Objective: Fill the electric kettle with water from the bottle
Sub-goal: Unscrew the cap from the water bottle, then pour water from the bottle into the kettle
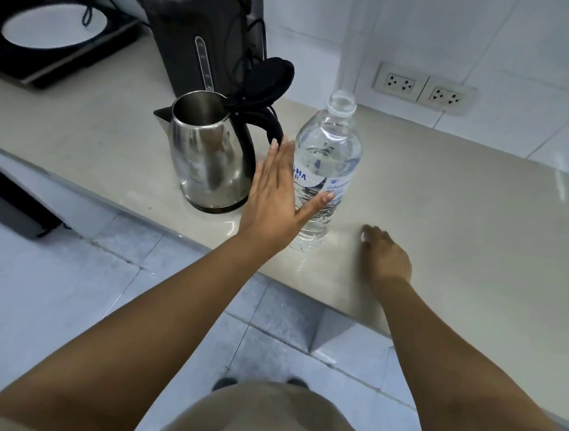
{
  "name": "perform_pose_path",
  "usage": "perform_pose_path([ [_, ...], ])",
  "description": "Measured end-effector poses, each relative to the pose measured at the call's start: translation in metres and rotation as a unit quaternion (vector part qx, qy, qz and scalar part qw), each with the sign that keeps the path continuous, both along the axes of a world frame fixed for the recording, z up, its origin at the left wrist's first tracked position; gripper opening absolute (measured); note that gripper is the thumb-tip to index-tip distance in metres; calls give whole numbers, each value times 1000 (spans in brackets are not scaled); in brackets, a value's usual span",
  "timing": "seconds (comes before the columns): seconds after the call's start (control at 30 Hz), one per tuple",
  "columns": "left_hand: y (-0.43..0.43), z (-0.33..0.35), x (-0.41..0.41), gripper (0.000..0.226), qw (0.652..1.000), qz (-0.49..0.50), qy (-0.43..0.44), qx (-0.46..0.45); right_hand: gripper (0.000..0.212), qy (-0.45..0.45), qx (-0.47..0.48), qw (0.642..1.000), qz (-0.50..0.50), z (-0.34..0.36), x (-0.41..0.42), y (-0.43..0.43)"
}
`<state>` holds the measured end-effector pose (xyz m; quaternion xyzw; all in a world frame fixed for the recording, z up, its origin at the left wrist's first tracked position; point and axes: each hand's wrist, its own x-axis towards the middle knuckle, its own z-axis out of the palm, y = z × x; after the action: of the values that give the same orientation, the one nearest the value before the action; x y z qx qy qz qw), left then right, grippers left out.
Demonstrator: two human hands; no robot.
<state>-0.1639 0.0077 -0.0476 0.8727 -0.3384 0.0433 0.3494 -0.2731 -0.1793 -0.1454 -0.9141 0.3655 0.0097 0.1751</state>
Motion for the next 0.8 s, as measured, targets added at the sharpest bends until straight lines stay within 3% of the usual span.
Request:
perform_pose_path([
  [0.2,0,-3,1,97,1000,-6,10,3,52,14,-47,996,71,-2,-6,-7],
  [0.33,2,-3,1,98,1000,-12,15,7,52,-160,-78,982,64,32,1,-4],
  [0.5,3,-4,1,97,1000,-10,17,8,53,-340,-44,937,67,108,18,20],
  [0.7,1,-9,2,98,1000,-2,7,10,61,-392,29,910,131,159,41,55],
  [0.8,1,-12,1,100,1000,4,6,12,49,-412,74,899,125,167,55,66],
])
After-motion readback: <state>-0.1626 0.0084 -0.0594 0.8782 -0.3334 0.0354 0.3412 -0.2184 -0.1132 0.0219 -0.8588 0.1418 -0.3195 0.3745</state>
